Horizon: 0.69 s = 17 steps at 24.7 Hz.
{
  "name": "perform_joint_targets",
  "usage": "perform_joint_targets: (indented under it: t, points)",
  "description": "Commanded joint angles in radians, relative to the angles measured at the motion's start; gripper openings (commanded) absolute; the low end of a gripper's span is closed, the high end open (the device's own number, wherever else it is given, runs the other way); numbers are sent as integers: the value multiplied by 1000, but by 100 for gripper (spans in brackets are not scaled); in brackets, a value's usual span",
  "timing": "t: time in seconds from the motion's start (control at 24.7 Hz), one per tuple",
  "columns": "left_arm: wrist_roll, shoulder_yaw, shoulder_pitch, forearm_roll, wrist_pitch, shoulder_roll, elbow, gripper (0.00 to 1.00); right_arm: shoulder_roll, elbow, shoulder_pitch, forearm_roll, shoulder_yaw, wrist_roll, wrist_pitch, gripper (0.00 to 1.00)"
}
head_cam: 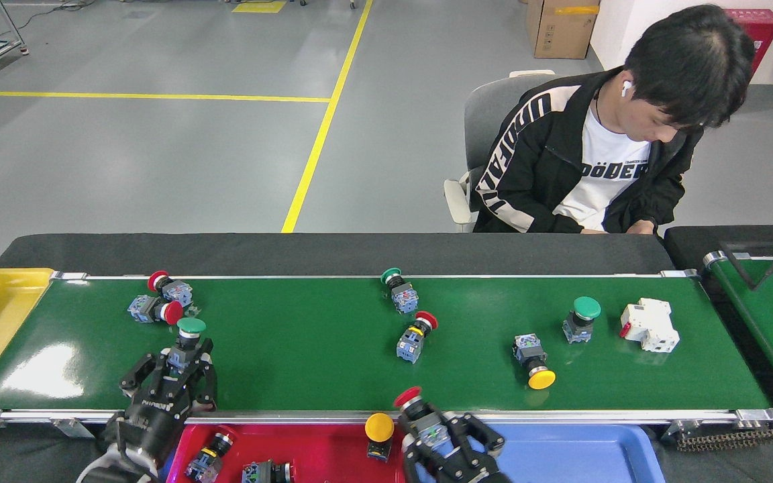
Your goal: Pick switch part from conveyor to tray
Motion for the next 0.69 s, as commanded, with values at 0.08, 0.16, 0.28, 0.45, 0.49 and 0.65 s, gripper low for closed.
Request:
perform_joint_targets:
  t: [0.08,0.16,0.28,0.45,0.49,0.65]
  points:
    - [7,-95,123,-1,-85,15,-135,34,18,-15,-8,-2,7,10,-8,96]
    - [7,-108,144,-2,-92,9,-142,67,18,-16,-5,-2,4,10,-5,95]
    - [5,-105,147,-2,-90,6,-141,100,21,-18,-11,-2,-70,-1,98,95]
    - [2,-56,149,2,-79,-8,-142,100,8,-18,-23,-2,-282,-64,171,95]
    - [2,-24,150,4,-76,-23,-142,100,3,-18,-22,-4,-351,-90,171,95]
    - [-4,102,147,7,-64,-114,-142,100,-5,-18,15,-4,-527,-159,165,95]
